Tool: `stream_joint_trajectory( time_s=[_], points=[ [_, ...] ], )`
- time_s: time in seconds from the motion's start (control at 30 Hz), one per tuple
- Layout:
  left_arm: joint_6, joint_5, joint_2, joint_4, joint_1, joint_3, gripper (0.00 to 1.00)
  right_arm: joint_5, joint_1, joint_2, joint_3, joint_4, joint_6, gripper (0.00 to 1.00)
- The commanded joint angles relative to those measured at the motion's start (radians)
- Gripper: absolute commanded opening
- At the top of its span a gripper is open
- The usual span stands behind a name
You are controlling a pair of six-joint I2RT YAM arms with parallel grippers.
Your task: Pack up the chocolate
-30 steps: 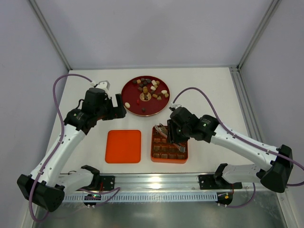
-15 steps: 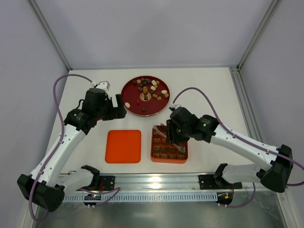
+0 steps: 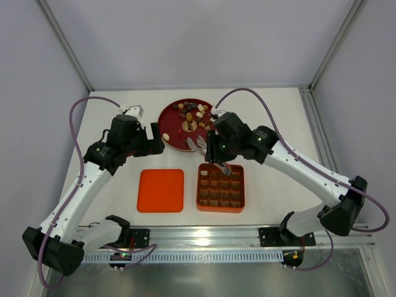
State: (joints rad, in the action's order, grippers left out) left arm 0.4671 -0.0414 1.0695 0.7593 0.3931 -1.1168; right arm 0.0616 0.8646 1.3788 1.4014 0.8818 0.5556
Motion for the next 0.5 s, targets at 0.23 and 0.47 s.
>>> stream_joint_trajectory(
  time_s=[0.23,0.47],
  points=[
    [-0.025,-0.012,0.010,0.014,0.000,-0.075,1.00,-0.014,-0.113,0.388,0.356,-0.044,-0.180,0.44],
    [-0.038,-0.021,0.015,0.038,0.001,-0.103,1.00,0.006,-0.130,0.600,0.574,-0.009,-0.209,0.42]
  ],
)
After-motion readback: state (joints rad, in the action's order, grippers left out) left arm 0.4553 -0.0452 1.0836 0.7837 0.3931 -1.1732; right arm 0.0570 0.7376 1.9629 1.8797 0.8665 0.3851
